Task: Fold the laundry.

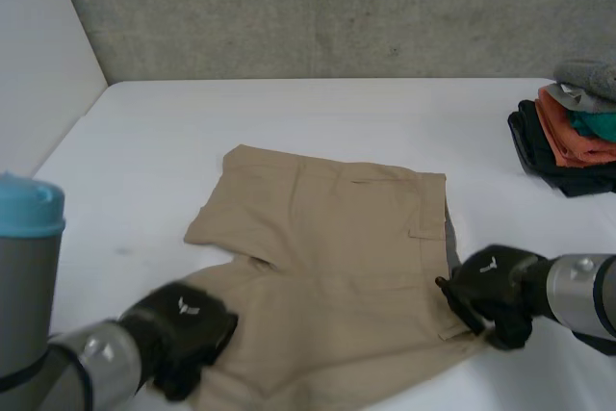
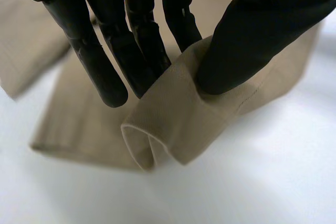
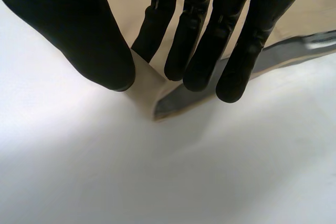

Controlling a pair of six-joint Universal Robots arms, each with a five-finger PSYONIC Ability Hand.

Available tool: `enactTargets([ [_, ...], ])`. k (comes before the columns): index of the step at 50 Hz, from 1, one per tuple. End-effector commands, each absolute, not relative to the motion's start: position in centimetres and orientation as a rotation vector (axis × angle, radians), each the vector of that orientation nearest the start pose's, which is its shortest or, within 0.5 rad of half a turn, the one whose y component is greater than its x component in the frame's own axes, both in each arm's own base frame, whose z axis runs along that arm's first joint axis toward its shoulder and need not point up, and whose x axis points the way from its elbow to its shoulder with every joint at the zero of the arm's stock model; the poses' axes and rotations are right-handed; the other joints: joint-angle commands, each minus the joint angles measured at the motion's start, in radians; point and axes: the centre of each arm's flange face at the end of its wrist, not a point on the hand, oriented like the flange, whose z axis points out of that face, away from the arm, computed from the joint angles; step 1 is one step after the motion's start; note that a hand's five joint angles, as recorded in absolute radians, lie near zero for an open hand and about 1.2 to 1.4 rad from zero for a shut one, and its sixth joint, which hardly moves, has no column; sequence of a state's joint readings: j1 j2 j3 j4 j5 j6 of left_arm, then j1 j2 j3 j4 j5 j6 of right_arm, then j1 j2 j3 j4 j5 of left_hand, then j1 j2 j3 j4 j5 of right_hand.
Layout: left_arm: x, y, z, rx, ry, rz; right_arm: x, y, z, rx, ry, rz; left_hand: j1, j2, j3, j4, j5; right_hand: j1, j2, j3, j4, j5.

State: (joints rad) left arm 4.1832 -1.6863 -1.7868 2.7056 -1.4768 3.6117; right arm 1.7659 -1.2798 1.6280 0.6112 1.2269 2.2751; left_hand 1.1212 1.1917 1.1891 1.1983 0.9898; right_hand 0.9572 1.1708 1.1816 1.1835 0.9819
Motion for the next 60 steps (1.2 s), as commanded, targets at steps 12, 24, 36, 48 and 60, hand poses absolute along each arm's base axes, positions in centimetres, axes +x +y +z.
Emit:
enactTargets([
  [12, -31.0, -34.2, 18.7, 1.040, 2.107, -2.003, 26.0, -35.1, 19.2, -1.306, 2.200, -1.816, 0.275, 0.205, 0.207, 0.198, 0.232, 0.439, 0.225, 0.215, 0.213, 0.240],
  [24, -34.8, -41.1, 13.2, 1.040, 1.870, -2.164, 29.3, -41.9, 14.2, -1.231, 1.957, -2.268, 0.095, 0.025, 0.027, 0.018, 0.052, -0.044, -0.257, -0.268, -0.270, -0.243],
  [36, -36.0, -36.3, 18.5, 1.052, 1.742, -2.340, 28.2, -36.9, 19.0, -1.104, 2.091, -2.150, -0.947, -1.017, -1.015, -1.024, -0.990, -0.783, -0.996, -1.007, -1.009, -0.982],
  [48, -32.4, -29.7, 20.1, 1.068, 1.883, -2.281, 25.2, -31.0, 16.4, -1.024, 2.301, -1.562, -0.947, -1.017, -1.015, -1.024, -0.990, -0.652, -0.866, -0.876, -0.878, -0.851],
  [60, -31.9, -28.6, 19.0, 1.044, 2.009, -2.269, 24.8, -33.4, 11.9, -1.028, 2.354, -1.609, -0.947, -1.017, -1.015, -1.024, -0.990, 0.359, 0.145, 0.134, 0.132, 0.160],
])
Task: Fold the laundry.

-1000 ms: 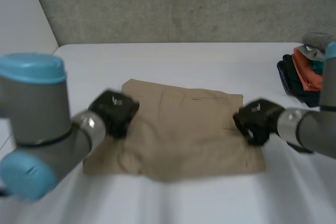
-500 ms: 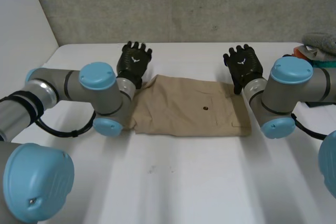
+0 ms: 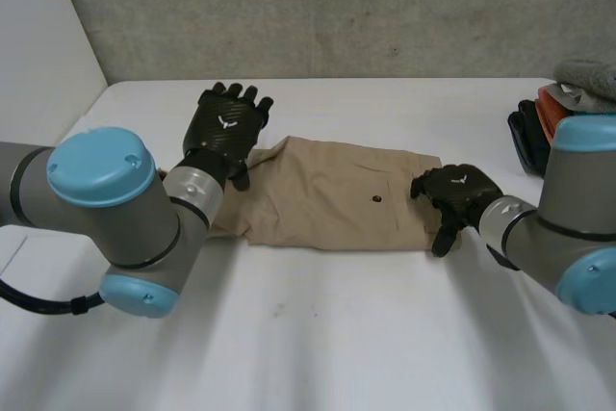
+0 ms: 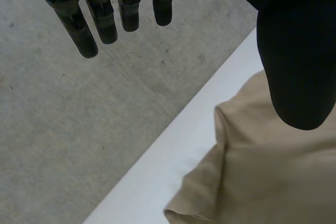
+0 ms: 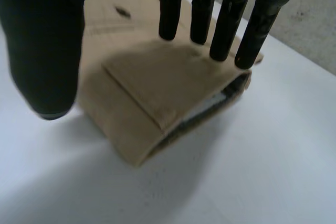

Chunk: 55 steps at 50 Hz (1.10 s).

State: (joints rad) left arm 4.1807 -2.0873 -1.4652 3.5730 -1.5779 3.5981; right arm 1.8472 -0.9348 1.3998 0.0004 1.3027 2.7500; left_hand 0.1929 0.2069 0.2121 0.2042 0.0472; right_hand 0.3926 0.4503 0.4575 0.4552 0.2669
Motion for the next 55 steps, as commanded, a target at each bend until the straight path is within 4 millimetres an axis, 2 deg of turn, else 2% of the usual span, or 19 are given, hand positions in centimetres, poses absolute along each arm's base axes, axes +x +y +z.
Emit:
enactTargets([
  [1, -31.9, -28.6, 19.0, 1.044, 2.008, -2.271, 24.5, -33.6, 12.1, -1.019, 2.366, -1.622, -0.018, -0.032, -0.038, -0.030, -0.047, 1.003, 0.945, 0.938, 0.940, 0.954],
  [7, -31.7, -28.6, 19.5, 1.030, 2.001, -2.279, 22.3, -34.1, 14.9, -0.958, 2.401, -1.729, -0.018, -0.032, -0.038, -0.030, -0.047, 1.004, 0.946, 0.939, 0.941, 0.955],
  [12, -31.1, -28.2, 20.0, 1.024, 2.026, -2.261, 20.3, -33.6, 18.0, -1.067, 2.417, -1.835, -0.018, -0.032, -0.038, -0.030, -0.047, 1.004, 0.946, 0.939, 0.941, 0.955],
  [16, -29.5, -28.6, 20.5, 0.964, 2.071, -2.231, 18.7, -33.4, 18.7, -1.345, 2.462, -1.860, -0.018, -0.032, -0.038, -0.030, -0.047, 1.004, 0.946, 0.939, 0.941, 0.955],
  [20, -29.0, -28.5, 20.7, 0.929, 2.112, -2.231, 19.4, -33.7, 19.6, -1.628, 2.356, -1.947, -0.018, -0.032, -0.038, -0.030, -0.047, 1.004, 0.946, 0.939, 0.941, 0.955],
  [23, -29.0, -28.4, 20.8, 0.906, 2.135, -2.245, 23.5, -32.8, 21.2, -1.814, 2.088, -2.097, -0.018, -0.032, -0.038, -0.030, -0.047, 1.004, 0.946, 0.939, 0.941, 0.955],
  [25, -29.0, -28.5, 20.8, 0.896, 2.144, -2.252, 27.3, -31.4, 22.7, -1.865, 1.843, -2.202, -0.018, -0.032, -0.038, -0.030, -0.047, 1.004, 0.946, 0.939, 0.941, 0.955],
  [27, -29.0, -28.5, 20.9, 0.895, 2.141, -2.255, 29.5, -30.4, 23.0, -1.882, 1.698, -2.229, -0.018, -0.032, -0.038, -0.030, -0.047, 1.004, 0.946, 0.939, 0.941, 0.955],
  [31, -29.0, -28.5, 21.4, 0.885, 2.128, -2.272, 34.1, -27.7, 20.9, -1.949, 1.366, -2.148, -0.018, -0.032, -0.038, -0.030, -0.047, 1.004, 0.946, 0.939, 0.941, 0.955],
  [32, -29.0, -28.5, 21.6, 0.883, 2.122, -2.279, 35.8, -26.1, 19.8, -1.972, 1.244, -2.077, -0.018, -0.032, -0.038, -0.030, -0.047, 1.004, 0.946, 0.939, 0.941, 0.955],
  [36, -28.8, -28.4, 22.0, 0.872, 2.114, -2.285, 39.1, -22.5, 17.1, -1.989, 1.039, -1.913, -0.018, -0.032, -0.038, -0.030, -0.047, 1.004, 0.946, 0.939, 0.941, 0.955],
  [38, -28.7, -28.4, 22.1, 0.865, 2.116, -2.285, 39.8, -22.0, 16.0, -1.993, 1.024, -1.874, -0.018, -0.032, -0.038, -0.030, -0.047, 1.004, 0.946, 0.939, 0.941, 0.955],
  [42, -28.0, -28.8, 22.3, 0.838, 2.129, -2.267, 40.5, -22.2, 15.2, -1.968, 1.069, -1.854, -0.018, -0.032, -0.038, -0.030, -0.047, 0.912, 0.854, 0.847, 0.849, 0.863],
  [43, -27.8, -29.0, 22.5, 0.827, 2.129, -2.264, 40.6, -22.3, 15.4, -1.928, 1.111, -1.849, -0.018, -0.032, -0.038, -0.030, -0.047, 0.251, 0.193, 0.186, 0.188, 0.202],
  [45, -27.8, -29.1, 22.6, 0.823, 2.128, -2.267, 40.7, -22.5, 15.8, -1.869, 1.168, -1.843, -0.018, -0.032, -0.038, -0.030, -0.047, -0.218, -0.276, -0.283, -0.281, -0.267],
  [49, -28.1, -29.6, 23.6, 0.807, 2.094, -2.307, 40.0, -23.4, 19.4, -1.575, 1.344, -1.834, -0.018, -0.032, -0.038, -0.030, -0.047, -0.218, -0.276, -0.283, -0.281, -0.267],
  [51, -28.6, -29.9, 24.4, 0.810, 2.065, -2.343, 39.1, -23.8, 23.4, -1.334, 1.425, -1.849, -0.018, -0.032, -0.038, -0.030, -0.047, -0.218, -0.276, -0.283, -0.281, -0.267],
  [54, -29.3, -30.1, 25.4, 0.811, 2.034, -2.392, 37.6, -25.1, 25.7, -1.108, 1.525, -1.839, -0.018, -0.032, -0.038, -0.030, -0.047, -0.218, -0.276, -0.283, -0.281, -0.267],
  [55, -30.0, -30.1, 25.7, 0.815, 2.028, -2.422, 36.3, -26.6, 25.5, -0.983, 1.624, -1.820, -0.018, -0.032, -0.038, -0.030, -0.047, -0.218, -0.276, -0.283, -0.281, -0.267],
])
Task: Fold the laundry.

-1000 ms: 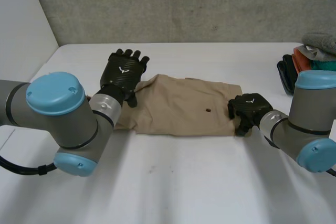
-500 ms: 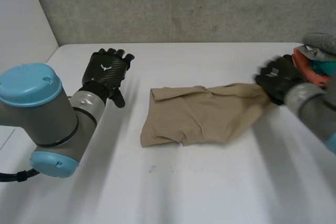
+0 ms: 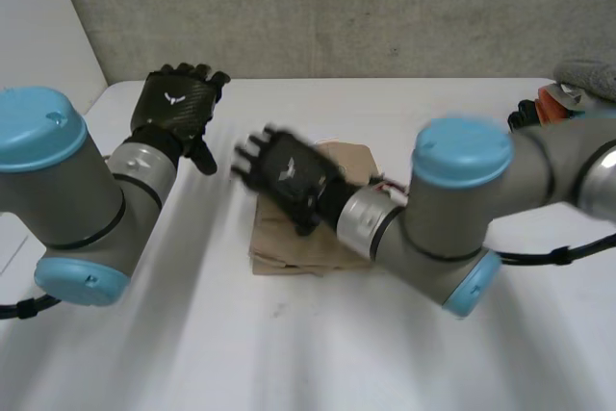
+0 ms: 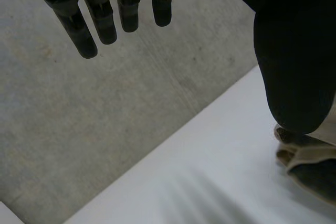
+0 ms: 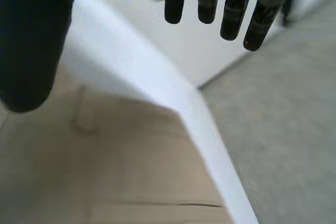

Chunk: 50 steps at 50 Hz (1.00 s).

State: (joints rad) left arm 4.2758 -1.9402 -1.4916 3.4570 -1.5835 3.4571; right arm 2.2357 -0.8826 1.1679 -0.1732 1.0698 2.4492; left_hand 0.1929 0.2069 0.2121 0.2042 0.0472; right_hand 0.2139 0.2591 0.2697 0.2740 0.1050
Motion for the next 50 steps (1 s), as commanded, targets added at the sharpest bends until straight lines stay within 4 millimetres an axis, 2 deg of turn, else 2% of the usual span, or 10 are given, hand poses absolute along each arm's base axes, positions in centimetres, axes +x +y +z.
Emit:
enactTargets([
  [1, -30.5, -30.0, 25.6, 0.825, 2.034, -2.431, 35.5, -27.4, 25.3, -0.934, 1.674, -1.810, -0.018, -0.032, -0.038, -0.030, -0.047, -0.039, -0.085, -0.095, -0.100, -0.105],
  [6, -34.4, -28.8, 23.9, 0.939, 2.141, -2.442, 32.0, -29.8, 23.3, -0.827, 1.978, -1.735, -0.018, -0.032, -0.038, -0.030, -0.047, -0.039, -0.085, -0.095, -0.100, -0.105],
  [11, -37.6, -28.1, 19.4, 1.091, 2.297, -2.274, 31.8, -31.0, 19.9, -0.864, 2.126, -1.649, -0.018, -0.032, -0.038, -0.030, -0.047, -0.039, -0.085, -0.095, -0.100, -0.105],
  [19, -37.3, -27.9, 14.4, 1.174, 2.436, -1.967, 32.9, -31.8, 16.0, -0.926, 2.152, -1.533, -0.015, -0.029, -0.034, -0.026, -0.043, -0.039, -0.085, -0.095, -0.100, -0.105],
  [26, -36.3, -28.6, 13.1, 1.207, 2.308, -1.843, 33.6, -32.3, 13.5, -0.990, 2.180, -1.468, -0.012, -0.026, -0.031, -0.023, -0.041, -0.039, -0.085, -0.095, -0.100, -0.105],
  [36, -36.3, -28.7, 11.8, 1.267, 2.279, -1.784, 33.9, -32.9, 12.4, -1.079, 2.182, -1.501, -0.015, -0.029, -0.034, -0.026, -0.043, -0.039, -0.085, -0.095, -0.100, -0.105],
  [42, -36.5, -29.0, 13.2, 1.264, 2.263, -1.828, 34.0, -33.1, 14.4, -1.074, 2.149, -1.562, -0.018, -0.031, -0.037, -0.029, -0.046, -0.039, -0.085, -0.095, -0.100, -0.105],
  [45, -36.5, -29.1, 16.4, 1.241, 2.228, -1.935, 33.9, -32.7, 18.0, -1.058, 2.086, -1.651, -0.018, -0.032, -0.038, -0.030, -0.047, -0.039, -0.085, -0.095, -0.100, -0.105],
  [46, -36.3, -29.3, 18.5, 1.221, 2.199, -2.003, 33.7, -32.2, 19.6, -1.052, 2.055, -1.685, -0.018, -0.032, -0.038, -0.030, -0.047, -0.039, -0.085, -0.095, -0.100, -0.105],
  [50, -35.4, -29.2, 23.1, 1.175, 2.186, -2.169, 32.8, -30.8, 22.0, -1.038, 2.014, -1.747, -0.018, -0.032, -0.038, -0.030, -0.047, -0.039, -0.085, -0.095, -0.100, -0.105],
])
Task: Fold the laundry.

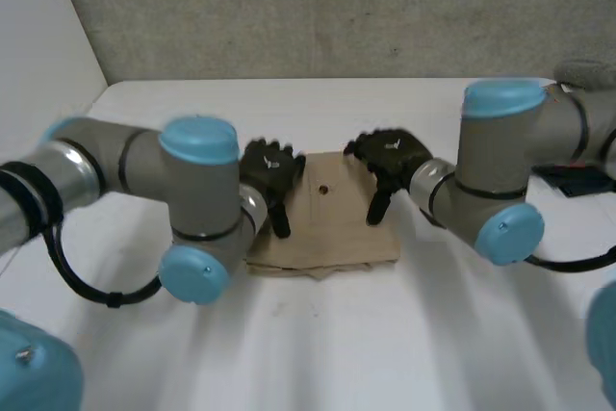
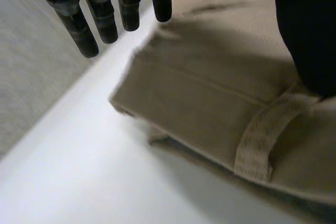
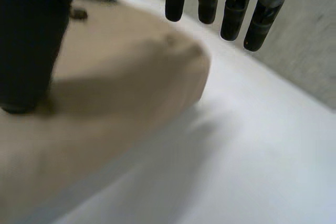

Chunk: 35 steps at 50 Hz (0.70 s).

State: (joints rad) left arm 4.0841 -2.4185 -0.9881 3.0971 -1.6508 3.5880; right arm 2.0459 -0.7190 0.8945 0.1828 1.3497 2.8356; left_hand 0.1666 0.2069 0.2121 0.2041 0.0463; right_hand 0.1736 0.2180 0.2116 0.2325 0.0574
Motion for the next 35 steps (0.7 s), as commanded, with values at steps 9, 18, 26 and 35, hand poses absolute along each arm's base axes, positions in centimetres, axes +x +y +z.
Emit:
enactTargets([
  [9, -33.7, -27.0, 28.3, 1.318, 2.309, -2.422, 30.9, -26.2, 18.1, -1.058, 2.066, -1.654, 0.008, -0.032, -0.038, -0.030, -0.046, 0.001, -0.043, -0.037, -0.058, -0.057],
  [18, -33.0, -25.2, 28.5, 1.637, 2.358, -2.444, 33.5, -23.0, 13.0, -1.132, 1.867, -1.756, 0.012, -0.029, -0.034, -0.026, -0.043, 0.001, -0.043, -0.037, -0.058, -0.057],
  [26, -33.1, -24.9, 28.2, 1.642, 2.371, -2.429, 34.8, -25.2, 11.5, -1.196, 1.846, -1.854, 0.009, -0.032, -0.037, -0.029, -0.045, 0.001, -0.043, -0.037, -0.058, -0.057],
  [35, -33.1, -24.9, 28.3, 1.639, 2.369, -2.431, 34.6, -25.1, 11.0, -1.206, 1.922, -1.778, 0.009, -0.032, -0.037, -0.029, -0.045, 0.001, -0.043, -0.037, -0.058, -0.057],
])
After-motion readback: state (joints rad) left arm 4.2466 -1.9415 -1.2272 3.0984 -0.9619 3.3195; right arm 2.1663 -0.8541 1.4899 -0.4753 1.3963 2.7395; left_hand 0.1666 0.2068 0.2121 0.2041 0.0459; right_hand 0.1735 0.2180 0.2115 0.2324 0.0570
